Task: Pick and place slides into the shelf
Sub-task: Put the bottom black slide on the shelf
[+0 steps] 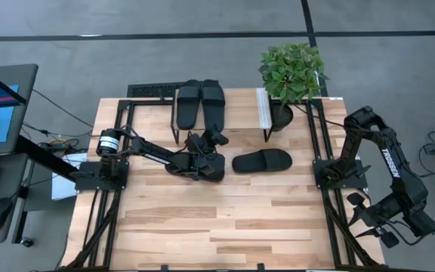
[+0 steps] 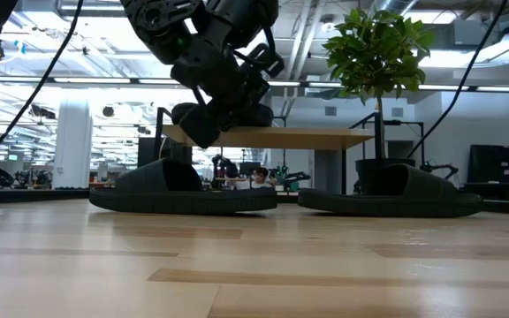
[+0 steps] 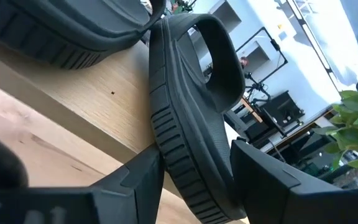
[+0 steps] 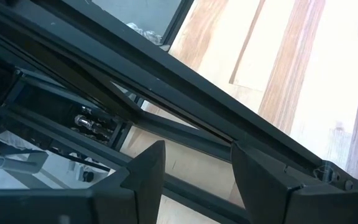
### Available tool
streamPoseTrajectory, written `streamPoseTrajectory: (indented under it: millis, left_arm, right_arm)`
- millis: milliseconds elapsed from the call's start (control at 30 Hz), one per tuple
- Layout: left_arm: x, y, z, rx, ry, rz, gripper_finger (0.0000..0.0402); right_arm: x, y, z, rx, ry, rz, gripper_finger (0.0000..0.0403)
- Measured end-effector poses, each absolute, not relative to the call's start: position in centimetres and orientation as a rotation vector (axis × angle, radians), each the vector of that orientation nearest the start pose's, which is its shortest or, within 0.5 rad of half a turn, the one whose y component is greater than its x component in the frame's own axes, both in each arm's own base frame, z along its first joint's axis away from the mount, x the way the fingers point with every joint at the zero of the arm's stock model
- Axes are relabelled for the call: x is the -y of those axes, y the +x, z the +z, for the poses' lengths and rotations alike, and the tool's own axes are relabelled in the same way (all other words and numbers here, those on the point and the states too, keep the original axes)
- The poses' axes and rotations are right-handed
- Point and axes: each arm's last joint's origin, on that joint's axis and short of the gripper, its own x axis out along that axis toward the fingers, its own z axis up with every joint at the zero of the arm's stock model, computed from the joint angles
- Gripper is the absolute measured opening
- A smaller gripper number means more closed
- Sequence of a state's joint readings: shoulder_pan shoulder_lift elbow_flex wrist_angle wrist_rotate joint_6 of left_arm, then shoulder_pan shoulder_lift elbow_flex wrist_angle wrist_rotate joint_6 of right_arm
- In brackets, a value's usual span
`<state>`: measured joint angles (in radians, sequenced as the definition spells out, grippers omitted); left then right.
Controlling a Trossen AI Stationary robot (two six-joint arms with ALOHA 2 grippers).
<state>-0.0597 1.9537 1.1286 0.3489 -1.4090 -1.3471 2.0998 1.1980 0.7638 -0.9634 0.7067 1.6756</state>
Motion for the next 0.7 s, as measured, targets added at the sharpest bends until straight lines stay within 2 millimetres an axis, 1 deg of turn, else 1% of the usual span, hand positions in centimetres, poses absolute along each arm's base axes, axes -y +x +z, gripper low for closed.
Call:
streamPoseTrajectory:
  millis: [133,333,567,700]
  left_arm:
    - [-0.48,39.46,17.57,0.514,-0.767,1.3,0.017]
    - [-0.46,39.45,17.58,0.562,-0.82,1.29,0.0171]
    - [-0.45,39.46,17.57,0.563,-0.827,1.287,0.0194]
    - [-0.45,39.46,17.56,0.56,-0.828,1.285,0.02]
  right_arm:
    - [-17.07,-7.8,21.22,-0.915,0.025,0.522,0.0178]
    - [-17.07,-7.8,21.22,-0.915,0.025,0.522,0.0178]
    - [-17.08,-7.8,21.23,-0.915,0.026,0.521,0.0178]
    - [-17.08,-7.8,21.22,-0.915,0.025,0.521,0.0178]
